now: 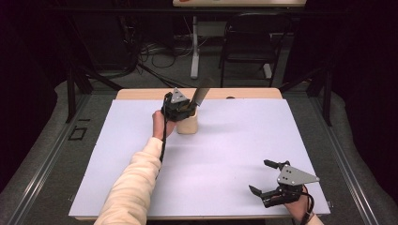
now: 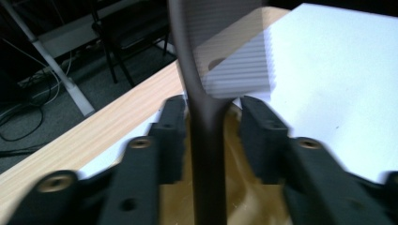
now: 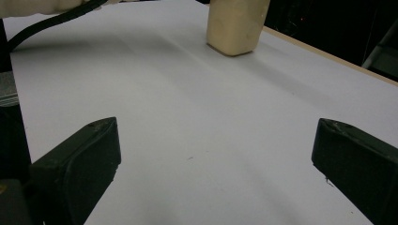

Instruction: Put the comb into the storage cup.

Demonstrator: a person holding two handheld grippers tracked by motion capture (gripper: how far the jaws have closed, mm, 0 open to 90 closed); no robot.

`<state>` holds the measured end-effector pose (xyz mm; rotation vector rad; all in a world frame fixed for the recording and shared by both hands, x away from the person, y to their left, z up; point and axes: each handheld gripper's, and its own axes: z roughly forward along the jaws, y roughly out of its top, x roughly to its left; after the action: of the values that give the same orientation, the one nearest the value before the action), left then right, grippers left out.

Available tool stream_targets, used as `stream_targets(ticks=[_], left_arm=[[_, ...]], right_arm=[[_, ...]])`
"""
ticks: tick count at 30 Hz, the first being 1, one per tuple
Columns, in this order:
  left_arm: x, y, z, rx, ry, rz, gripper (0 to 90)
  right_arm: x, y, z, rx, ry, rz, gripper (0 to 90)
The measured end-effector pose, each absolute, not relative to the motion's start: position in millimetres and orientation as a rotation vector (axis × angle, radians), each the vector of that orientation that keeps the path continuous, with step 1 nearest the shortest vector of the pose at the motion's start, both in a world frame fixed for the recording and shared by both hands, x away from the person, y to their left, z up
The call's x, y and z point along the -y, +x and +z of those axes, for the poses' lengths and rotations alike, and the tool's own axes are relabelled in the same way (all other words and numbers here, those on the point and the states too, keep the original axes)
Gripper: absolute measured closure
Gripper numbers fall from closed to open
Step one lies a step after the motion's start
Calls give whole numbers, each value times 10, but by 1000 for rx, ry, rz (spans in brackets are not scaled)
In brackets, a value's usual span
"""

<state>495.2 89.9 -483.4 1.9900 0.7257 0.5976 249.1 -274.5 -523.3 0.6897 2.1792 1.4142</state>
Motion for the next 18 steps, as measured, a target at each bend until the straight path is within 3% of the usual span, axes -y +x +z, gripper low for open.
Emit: stream_targets(ticks=[5,12,18], left_arm=[[-924,4884,-4719,-725,1969,623,328],[-956,4791,-4574,-709,1984,612,164],[-960,4717,-4492,-719,2016,603,93]], right_arm=[[2744,2494,-5234,-2179,693,1413,11],[2739,2493,-5235,-2182,696,1412,11],[2736,2490,-5235,-2181,693,1414,11]])
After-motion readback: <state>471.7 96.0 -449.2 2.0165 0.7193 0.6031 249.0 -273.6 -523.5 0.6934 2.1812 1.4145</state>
